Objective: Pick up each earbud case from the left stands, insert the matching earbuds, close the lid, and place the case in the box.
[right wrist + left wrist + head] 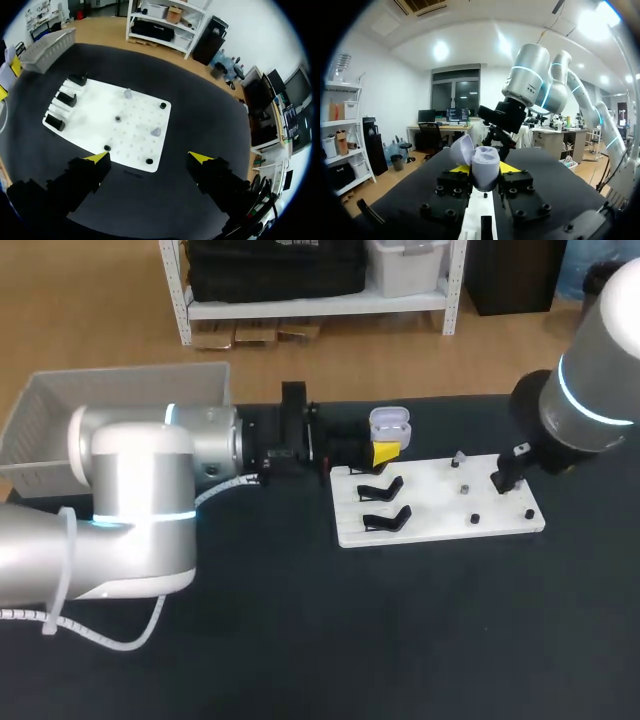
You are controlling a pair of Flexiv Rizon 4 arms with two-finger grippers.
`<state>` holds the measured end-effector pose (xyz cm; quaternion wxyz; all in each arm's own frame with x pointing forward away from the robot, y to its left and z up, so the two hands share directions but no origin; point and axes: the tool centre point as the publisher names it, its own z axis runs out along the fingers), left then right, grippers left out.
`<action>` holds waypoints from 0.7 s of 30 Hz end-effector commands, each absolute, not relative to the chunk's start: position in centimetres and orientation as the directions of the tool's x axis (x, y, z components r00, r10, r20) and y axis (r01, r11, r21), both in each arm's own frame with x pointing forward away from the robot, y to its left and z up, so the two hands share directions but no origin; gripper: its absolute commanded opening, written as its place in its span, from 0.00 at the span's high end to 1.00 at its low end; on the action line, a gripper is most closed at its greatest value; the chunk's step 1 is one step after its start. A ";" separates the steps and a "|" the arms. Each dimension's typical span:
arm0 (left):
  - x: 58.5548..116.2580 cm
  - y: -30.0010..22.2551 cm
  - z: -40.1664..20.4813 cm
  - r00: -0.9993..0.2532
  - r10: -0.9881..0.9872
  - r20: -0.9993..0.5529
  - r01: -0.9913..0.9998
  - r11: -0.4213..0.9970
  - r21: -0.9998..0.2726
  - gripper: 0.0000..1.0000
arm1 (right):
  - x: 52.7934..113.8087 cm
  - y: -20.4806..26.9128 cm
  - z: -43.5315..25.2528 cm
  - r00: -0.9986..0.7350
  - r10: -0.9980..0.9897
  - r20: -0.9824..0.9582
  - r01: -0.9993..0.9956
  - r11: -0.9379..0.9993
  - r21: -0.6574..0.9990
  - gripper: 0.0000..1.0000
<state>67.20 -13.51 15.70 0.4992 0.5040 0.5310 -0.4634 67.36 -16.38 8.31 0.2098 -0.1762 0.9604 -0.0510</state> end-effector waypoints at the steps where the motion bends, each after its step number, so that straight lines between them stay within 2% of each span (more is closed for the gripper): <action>1: 67.1 -13.5 15.9 0.006 0.074 -0.997 0.998 0.067 0.011 1.00 | 68.9 -16.5 7.3 -0.879 -0.367 -0.305 -0.332 0.929 -0.163 0.00; 5: 67.1 -13.5 15.9 0.006 0.074 -0.997 0.998 0.067 0.011 1.00 | 69.5 -16.8 6.6 -0.886 -0.379 -0.268 -0.336 0.922 -0.192 0.00; 7: 67.1 -13.5 15.9 0.006 0.074 -0.997 0.998 0.067 0.011 1.00 | 69.7 -16.8 6.5 -0.892 -0.373 -0.257 -0.330 0.924 -0.194 0.15; 10: 67.1 -13.5 15.9 0.006 0.074 -0.997 0.998 0.067 0.011 1.00 | 69.9 -16.4 6.1 -0.894 -0.376 -0.242 -0.322 0.917 -0.235 0.44; 12: 67.1 -13.5 15.9 0.006 0.074 -0.997 0.998 0.067 0.011 1.00 | 70.0 -16.2 5.8 -0.898 -0.372 -0.233 -0.310 0.913 -0.263 0.50; 14: 67.1 -13.5 15.9 0.006 0.074 -0.997 0.998 0.067 0.011 1.00 | 70.1 -16.1 5.4 -0.906 -0.360 -0.221 -0.293 0.913 -0.284 0.53; 21: 67.1 -13.5 15.9 0.006 0.074 -0.997 0.998 0.067 0.011 1.00 | 70.2 -16.1 4.8 -0.930 -0.309 -0.201 -0.240 0.921 -0.309 0.50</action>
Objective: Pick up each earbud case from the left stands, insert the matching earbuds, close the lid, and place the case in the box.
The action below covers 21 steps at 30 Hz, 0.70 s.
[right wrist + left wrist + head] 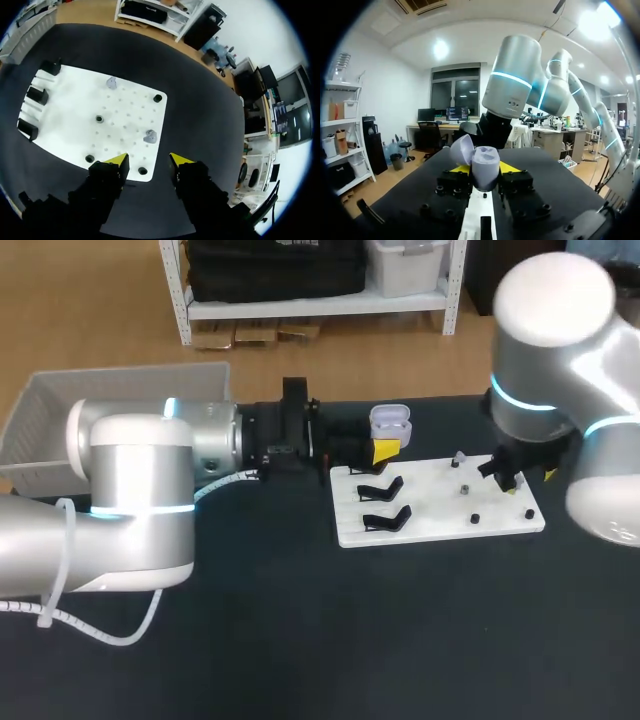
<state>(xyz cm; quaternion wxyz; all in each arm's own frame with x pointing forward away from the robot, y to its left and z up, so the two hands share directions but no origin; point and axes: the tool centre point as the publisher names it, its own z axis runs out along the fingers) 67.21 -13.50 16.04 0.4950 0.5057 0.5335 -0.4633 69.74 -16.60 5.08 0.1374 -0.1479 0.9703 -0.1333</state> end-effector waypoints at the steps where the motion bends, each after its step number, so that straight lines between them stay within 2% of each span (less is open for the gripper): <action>1: 67.1 -13.5 15.9 0.006 0.074 -0.997 0.998 0.067 0.011 1.00 | 70.2 -16.1 4.7 -0.933 -0.302 -0.197 -0.236 0.924 -0.302 0.51; 5: 67.1 -13.5 15.9 0.006 0.074 -0.997 0.998 0.067 0.011 1.00 | 70.3 -15.9 4.3 -0.936 -0.291 -0.197 -0.225 0.927 -0.300 0.50; 13: 67.1 -13.5 15.9 0.006 0.074 -0.997 0.998 0.067 0.011 1.00 | 71.1 -16.1 3.3 -0.940 -0.280 -0.192 -0.208 0.922 -0.326 0.55; 21: 67.1 -13.5 15.9 0.006 0.074 -0.997 0.998 0.067 0.011 1.00 | 71.7 -16.5 2.8 -0.940 -0.284 -0.187 -0.209 0.917 -0.341 0.64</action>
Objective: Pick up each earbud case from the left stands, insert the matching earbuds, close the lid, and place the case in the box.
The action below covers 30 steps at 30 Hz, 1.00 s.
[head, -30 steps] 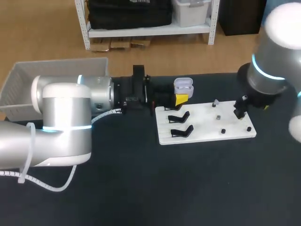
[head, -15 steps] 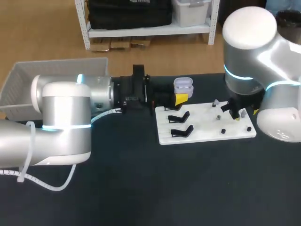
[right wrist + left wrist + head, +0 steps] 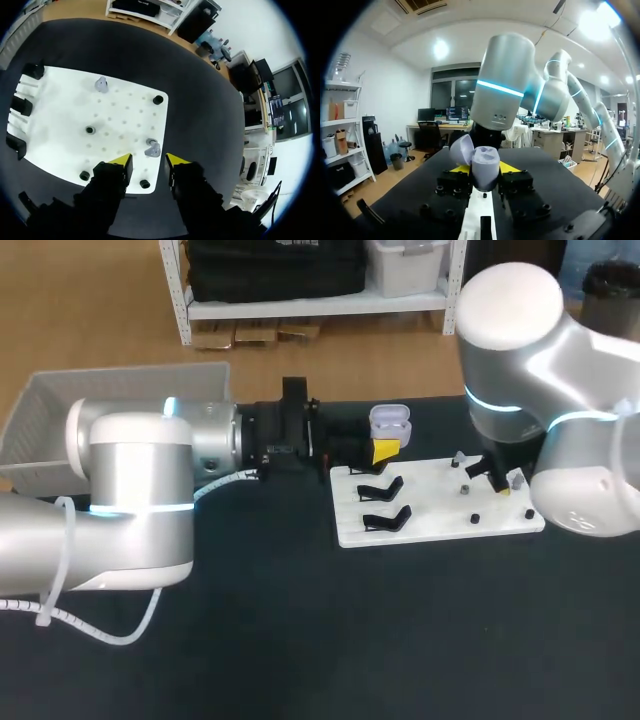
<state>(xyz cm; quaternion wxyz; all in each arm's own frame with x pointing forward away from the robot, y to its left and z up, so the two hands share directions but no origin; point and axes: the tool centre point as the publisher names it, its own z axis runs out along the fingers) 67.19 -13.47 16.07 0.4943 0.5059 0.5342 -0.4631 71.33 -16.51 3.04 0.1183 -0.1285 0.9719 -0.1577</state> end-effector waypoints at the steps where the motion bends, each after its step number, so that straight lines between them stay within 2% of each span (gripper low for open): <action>1: 67.1 -13.5 15.9 0.006 0.074 -0.997 0.998 0.067 0.011 1.00 | 71.7 -16.6 2.8 -0.941 -0.283 -0.186 -0.207 0.916 -0.344 0.65; 9: 67.1 -13.5 15.9 0.006 0.074 -0.997 0.998 0.067 0.011 1.00 | 71.6 -17.0 2.5 -0.943 -0.281 -0.178 -0.205 0.913 -0.353 0.67; 30: 67.1 -13.5 15.9 0.006 0.074 -0.997 0.998 0.067 0.011 1.00 | 72.1 -16.9 2.3 -0.944 -0.270 -0.188 -0.191 0.916 -0.353 0.65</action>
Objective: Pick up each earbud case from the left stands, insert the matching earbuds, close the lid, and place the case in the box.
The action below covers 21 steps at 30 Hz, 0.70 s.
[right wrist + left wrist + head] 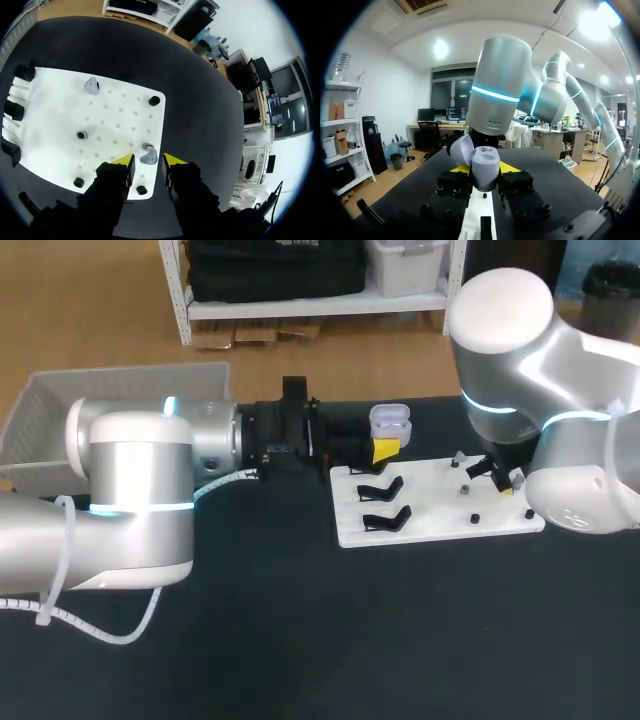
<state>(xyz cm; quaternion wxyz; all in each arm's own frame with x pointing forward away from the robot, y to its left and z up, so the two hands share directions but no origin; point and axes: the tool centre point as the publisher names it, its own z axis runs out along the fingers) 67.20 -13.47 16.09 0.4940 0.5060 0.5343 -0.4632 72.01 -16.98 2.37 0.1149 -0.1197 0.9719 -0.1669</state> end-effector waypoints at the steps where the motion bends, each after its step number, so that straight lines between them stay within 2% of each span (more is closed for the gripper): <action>1: 67.1 -13.5 15.9 0.006 0.074 -0.997 0.998 0.067 0.011 1.00 | 72.1 -16.9 2.4 -0.944 -0.270 -0.188 -0.191 0.916 -0.354 0.66; 8: 67.1 -13.5 15.9 0.006 0.074 -0.997 0.998 0.067 0.011 1.00 | 72.3 -16.9 2.3 -0.945 -0.266 -0.190 -0.187 0.916 -0.354 0.72; 9: 67.1 -13.5 15.9 0.006 0.074 -0.997 0.998 0.067 0.011 1.00 | 72.3 -16.9 2.3 -0.945 -0.266 -0.189 -0.187 0.916 -0.355 0.78; 12: 67.1 -13.5 15.9 0.006 0.074 -0.997 0.998 0.067 0.011 1.00 | 72.3 -16.9 2.1 -0.946 -0.265 -0.184 -0.187 0.916 -0.355 0.87; 13: 67.1 -13.5 15.9 0.006 0.074 -0.997 0.998 0.067 0.011 1.00 | 72.3 -16.9 2.0 -0.947 -0.265 -0.183 -0.188 0.916 -0.355 0.96; 14: 67.1 -13.5 15.9 0.006 0.074 -0.997 0.998 0.067 0.011 1.00 | 72.3 -16.9 2.0 -0.947 -0.263 -0.183 -0.186 0.916 -0.356 1.00; 21: 67.1 -13.5 15.9 0.006 0.074 -0.997 0.998 0.067 0.011 1.00 | 71.7 -17.1 3.5 -0.946 -0.259 -0.196 -0.174 0.913 -0.368 1.00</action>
